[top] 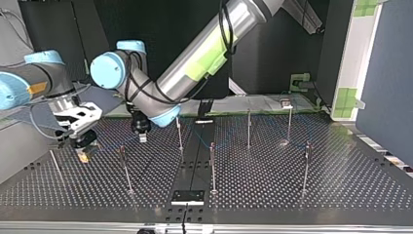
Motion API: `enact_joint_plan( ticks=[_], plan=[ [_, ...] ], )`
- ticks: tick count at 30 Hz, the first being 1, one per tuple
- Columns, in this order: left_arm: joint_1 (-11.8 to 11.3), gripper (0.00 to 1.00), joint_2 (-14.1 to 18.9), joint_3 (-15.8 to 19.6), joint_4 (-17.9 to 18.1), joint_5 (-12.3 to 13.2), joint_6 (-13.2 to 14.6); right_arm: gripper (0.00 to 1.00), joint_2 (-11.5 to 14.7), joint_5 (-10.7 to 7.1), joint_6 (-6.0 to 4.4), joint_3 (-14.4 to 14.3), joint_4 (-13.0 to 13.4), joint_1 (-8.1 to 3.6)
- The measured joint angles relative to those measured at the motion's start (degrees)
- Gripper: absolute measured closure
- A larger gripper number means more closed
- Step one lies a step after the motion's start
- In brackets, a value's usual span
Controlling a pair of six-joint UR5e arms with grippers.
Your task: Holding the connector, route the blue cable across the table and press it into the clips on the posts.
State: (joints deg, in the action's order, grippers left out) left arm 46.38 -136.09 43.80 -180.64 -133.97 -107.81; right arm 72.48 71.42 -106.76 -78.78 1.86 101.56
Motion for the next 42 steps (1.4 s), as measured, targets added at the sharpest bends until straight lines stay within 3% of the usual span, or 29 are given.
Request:
enact_joint_plan(
  ticks=[14,25,34,42],
  plan=[
    [-0.4,1.0,0.7,-0.1,2.0,0.2,0.1,1.0,0.6,-0.84,-0.04,0.8,-0.8,0.41],
    [0.9,1.0,0.7,-0.1,-0.4,-0.1,-0.1,1.0,0.9,-0.85,0.09,1.2,-1.8,0.54],
    [0.8,1.0,1.1,-0.2,-0.5,-1.8,-0.2,1.0,1.6,-0.98,0.17,1.2,-1.8,1.14],
    [-0.1,1.0,1.1,-0.2,1.8,-1.8,0.1,1.0,1.5,-1.04,0.23,1.3,-1.6,1.45]
  ],
)
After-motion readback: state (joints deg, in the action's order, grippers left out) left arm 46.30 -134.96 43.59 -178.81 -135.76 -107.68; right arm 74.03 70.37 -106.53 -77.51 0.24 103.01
